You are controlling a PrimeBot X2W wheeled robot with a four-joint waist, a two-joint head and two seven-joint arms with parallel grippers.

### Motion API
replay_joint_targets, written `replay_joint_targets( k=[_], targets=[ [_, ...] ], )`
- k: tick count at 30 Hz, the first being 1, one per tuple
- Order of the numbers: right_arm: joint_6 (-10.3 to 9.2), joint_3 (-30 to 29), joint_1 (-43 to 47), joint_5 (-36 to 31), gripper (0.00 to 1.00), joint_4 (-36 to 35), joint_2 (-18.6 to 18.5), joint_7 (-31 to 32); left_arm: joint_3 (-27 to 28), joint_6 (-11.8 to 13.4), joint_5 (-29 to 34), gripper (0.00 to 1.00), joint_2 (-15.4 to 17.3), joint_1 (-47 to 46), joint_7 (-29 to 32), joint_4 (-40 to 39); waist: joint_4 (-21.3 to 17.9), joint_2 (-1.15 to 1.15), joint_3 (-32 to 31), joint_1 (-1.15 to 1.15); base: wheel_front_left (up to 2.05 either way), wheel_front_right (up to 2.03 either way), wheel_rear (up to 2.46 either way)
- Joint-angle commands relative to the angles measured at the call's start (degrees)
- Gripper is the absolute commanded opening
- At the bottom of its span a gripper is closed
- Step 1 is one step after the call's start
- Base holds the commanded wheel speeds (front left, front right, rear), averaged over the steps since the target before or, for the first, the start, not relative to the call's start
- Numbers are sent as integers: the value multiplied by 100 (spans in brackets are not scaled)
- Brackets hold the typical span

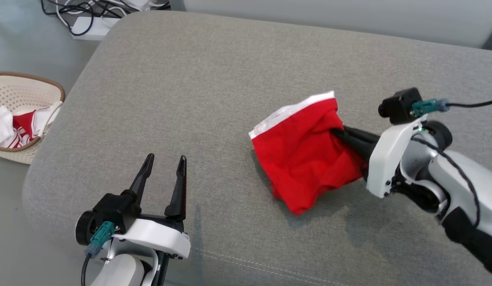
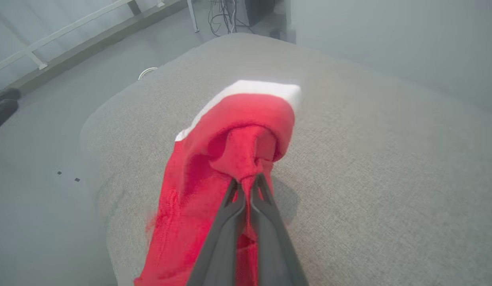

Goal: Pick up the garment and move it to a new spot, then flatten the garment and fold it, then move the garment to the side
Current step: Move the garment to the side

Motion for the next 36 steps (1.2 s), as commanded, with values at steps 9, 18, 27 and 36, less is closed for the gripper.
replay_joint_targets(
  k=[9,18,27,36],
  targets=[
    [-15,232,-432,59,0,-1087,-870,337,398,-217,287,100,-66,-137,-60,-123,-463,0,-129,0,0,0,0],
    [-15,96,-244,162,0,-1243,-1315,462,510,-331,442,100,-44,-201,-60,-109,-1261,0,-54,0,0,0,0],
    [-15,-130,-184,273,0,-649,-1775,103,510,-361,546,100,161,-421,47,-274,-2077,0,323,0,0,0,0],
    [-15,55,-822,-62,0,725,-1805,-685,410,-418,711,100,328,-875,286,-592,-2415,0,1045,0,0,0,0]
  ],
)
